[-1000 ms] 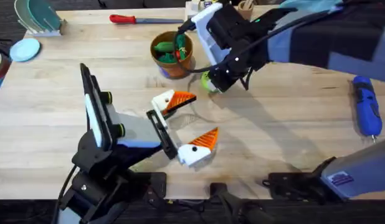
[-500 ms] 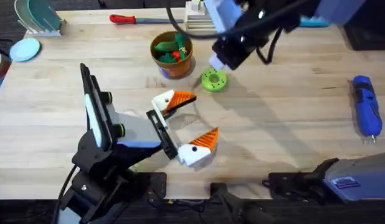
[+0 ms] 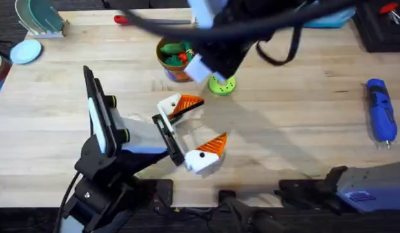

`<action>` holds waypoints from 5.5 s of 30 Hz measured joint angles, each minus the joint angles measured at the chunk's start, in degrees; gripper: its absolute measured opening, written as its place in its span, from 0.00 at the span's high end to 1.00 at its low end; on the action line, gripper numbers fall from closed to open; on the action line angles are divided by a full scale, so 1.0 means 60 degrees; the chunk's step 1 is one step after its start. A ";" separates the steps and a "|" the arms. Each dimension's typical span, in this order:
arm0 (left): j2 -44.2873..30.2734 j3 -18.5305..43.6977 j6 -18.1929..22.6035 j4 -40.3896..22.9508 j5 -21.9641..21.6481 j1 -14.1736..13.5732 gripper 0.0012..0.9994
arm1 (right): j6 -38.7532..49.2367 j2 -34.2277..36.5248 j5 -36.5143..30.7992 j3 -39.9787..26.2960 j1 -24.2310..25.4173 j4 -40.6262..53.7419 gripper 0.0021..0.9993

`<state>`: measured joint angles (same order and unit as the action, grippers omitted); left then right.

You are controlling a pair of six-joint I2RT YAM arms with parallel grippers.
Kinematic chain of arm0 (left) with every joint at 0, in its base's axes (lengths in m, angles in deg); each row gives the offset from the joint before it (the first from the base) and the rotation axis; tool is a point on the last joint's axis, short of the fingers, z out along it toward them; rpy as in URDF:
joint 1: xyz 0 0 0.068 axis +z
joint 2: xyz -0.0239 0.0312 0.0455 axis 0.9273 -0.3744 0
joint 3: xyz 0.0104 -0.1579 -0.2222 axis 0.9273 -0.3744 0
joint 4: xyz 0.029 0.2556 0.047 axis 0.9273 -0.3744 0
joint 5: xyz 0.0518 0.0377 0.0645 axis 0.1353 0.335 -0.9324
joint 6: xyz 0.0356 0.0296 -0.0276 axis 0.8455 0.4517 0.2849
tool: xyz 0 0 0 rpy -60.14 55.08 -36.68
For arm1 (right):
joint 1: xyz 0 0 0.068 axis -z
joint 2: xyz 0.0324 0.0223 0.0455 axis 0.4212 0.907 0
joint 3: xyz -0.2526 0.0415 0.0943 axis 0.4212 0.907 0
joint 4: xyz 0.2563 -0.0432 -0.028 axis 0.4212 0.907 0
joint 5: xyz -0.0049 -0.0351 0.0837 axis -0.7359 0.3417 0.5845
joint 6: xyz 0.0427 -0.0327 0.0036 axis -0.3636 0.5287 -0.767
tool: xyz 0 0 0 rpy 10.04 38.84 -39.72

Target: Pick up the gripper from the table and insert it into the empty holder that is missing its gripper. Then pick up a screw, insert it into the mounting hole, and use the screwdriver to tighten it. Finally, clean up the table by picking up the vegetable and placing it into the bucket.

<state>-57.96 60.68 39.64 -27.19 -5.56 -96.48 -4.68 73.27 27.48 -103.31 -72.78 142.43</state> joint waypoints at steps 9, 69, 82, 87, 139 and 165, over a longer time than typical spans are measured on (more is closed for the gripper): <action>0.0002 0.0000 0.0001 0.0000 -0.0001 0.0000 0.01 | -0.0204 0.0377 0.0216 0.0000 -0.0719 -0.0267 1.00; -0.0001 0.0000 0.0172 -0.0007 0.0013 0.0000 0.01 | -0.0465 0.1305 0.0327 0.0000 -0.1112 -0.0279 1.00; 0.0003 0.0000 0.0175 -0.0004 0.0101 0.0000 0.01 | -0.0520 0.1316 0.0194 0.0000 -0.1089 -0.0103 0.07; 0.0003 0.0000 0.0179 -0.0004 0.0109 0.0000 0.01 | -0.0527 0.1290 0.0128 0.0000 -0.1010 -0.0078 0.01; 0.0003 0.0000 0.0274 0.0000 0.0142 0.0000 0.98 | -0.0472 -0.9573 0.1588 0.7023 0.1660 -0.0049 0.01; 0.0003 0.0000 0.0274 0.0000 0.0142 0.0000 0.98 | -0.1543 -0.7640 -0.1241 0.7023 0.1664 -0.1785 0.01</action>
<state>-57.94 60.68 41.28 -27.19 -4.71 -96.48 -13.94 27.43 20.03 -61.17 -62.80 131.72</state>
